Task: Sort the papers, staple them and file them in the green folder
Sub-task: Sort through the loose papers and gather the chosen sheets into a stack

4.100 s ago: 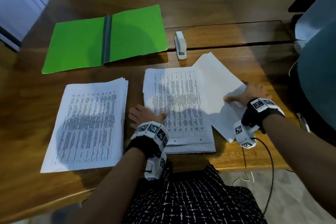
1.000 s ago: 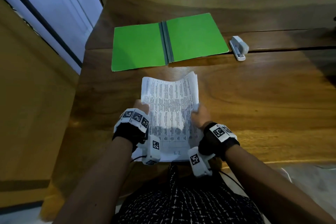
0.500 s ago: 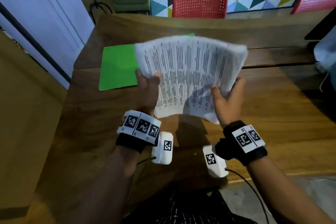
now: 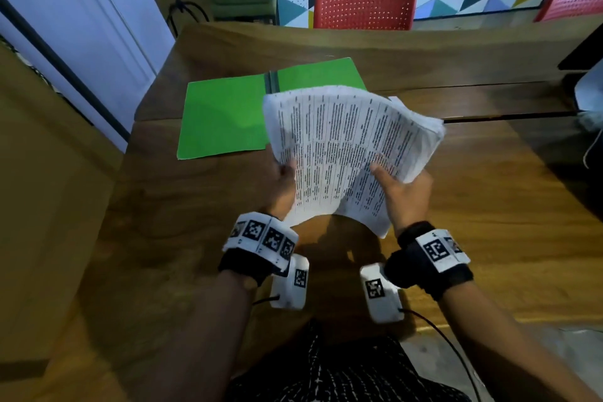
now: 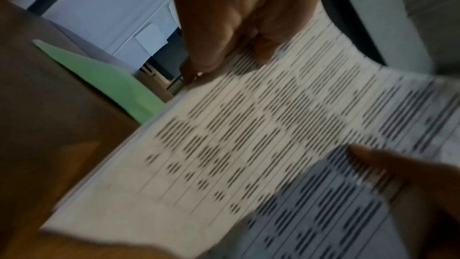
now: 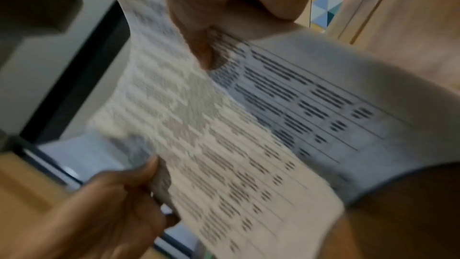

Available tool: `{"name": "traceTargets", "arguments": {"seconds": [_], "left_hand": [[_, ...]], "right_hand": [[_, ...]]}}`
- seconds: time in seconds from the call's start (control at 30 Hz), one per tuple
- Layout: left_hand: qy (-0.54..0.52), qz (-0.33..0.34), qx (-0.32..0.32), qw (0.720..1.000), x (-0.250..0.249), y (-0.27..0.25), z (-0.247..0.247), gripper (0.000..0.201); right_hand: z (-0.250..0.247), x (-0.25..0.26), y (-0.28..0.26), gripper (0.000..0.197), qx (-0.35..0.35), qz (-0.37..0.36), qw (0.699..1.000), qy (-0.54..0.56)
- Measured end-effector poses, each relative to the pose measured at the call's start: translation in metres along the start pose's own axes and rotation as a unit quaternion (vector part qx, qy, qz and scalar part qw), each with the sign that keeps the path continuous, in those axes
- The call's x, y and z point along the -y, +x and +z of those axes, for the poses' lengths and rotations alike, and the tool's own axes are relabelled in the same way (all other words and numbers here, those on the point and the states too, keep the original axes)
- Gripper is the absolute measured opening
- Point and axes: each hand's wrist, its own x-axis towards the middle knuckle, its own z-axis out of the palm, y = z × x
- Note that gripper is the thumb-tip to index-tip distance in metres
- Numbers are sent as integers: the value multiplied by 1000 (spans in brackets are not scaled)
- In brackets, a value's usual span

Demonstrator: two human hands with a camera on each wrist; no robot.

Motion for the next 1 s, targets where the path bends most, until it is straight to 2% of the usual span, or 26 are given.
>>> {"name": "traceTargets", "arguments": {"seconds": [0.03,0.1,0.13,0.2,0.23,0.3,0.33,0.37,0.43,0.5,0.53,0.57,0.63,0.7,0.73,0.77,0.8,0.83,0.87,0.9,0.93,1.0], "left_hand": [[8,-21,2,1000,3,-2,3,52],[66,-8,7,998,4,0,3,58],[101,3,4,995,-1,2,2,52],[149,30,9,988,-13,9,0,41],[158,58,4,986,-19,15,0,41],[223,123,-16,967,-39,18,4,41],[282,155,-19,947,-48,17,8,42],[323,192,-19,927,-53,15,12,42],[350,278,-32,894,-61,10,18,33],[332,330,-80,880,-62,12,21,21],[317,318,-101,888,-59,14,20,20],[304,279,-122,903,-54,17,17,28],[284,205,-211,913,-40,24,7,61],[256,122,-293,913,-23,25,-4,92],[237,40,-287,927,-13,24,-7,104],[191,-45,-254,947,-4,23,-9,109],[105,-106,-208,967,8,26,-7,105],[-17,-133,-150,980,17,29,-5,91],[-129,-144,-98,976,24,30,-4,77],[-190,-153,-79,967,27,29,-5,66],[-211,-164,-84,960,27,30,-7,57],[-204,-166,-139,955,22,33,-9,42]], "right_hand": [[1,-3,-1,39,-9,7,1000,-17],[0,6,5,54,-43,-13,997,-55],[-2,18,10,62,-68,-40,995,-63],[-5,51,19,77,-116,-156,972,-130],[-4,66,22,80,-132,-236,941,-202],[2,84,30,77,-136,-369,840,-374],[7,89,35,73,-103,-399,795,-445],[11,93,38,65,-39,-403,770,-494],[16,98,42,36,92,-361,747,-550],[12,95,48,15,158,-327,732,-577],[10,90,49,12,171,-316,742,-565],[7,85,51,10,177,-302,769,-534],[-2,75,55,12,171,-247,846,-440],[-11,65,59,14,170,-168,900,-364],[-16,59,59,17,175,-127,918,-331],[-19,52,59,20,181,-83,937,-287],[-22,46,57,21,188,-38,954,-229],[-24,39,55,22,191,0,966,-172],[-26,32,53,23,191,27,973,-127],[-27,26,51,23,191,46,975,-101],[-28,23,49,22,195,54,976,-83],[-30,16,45,24,212,49,973,-70]]}}
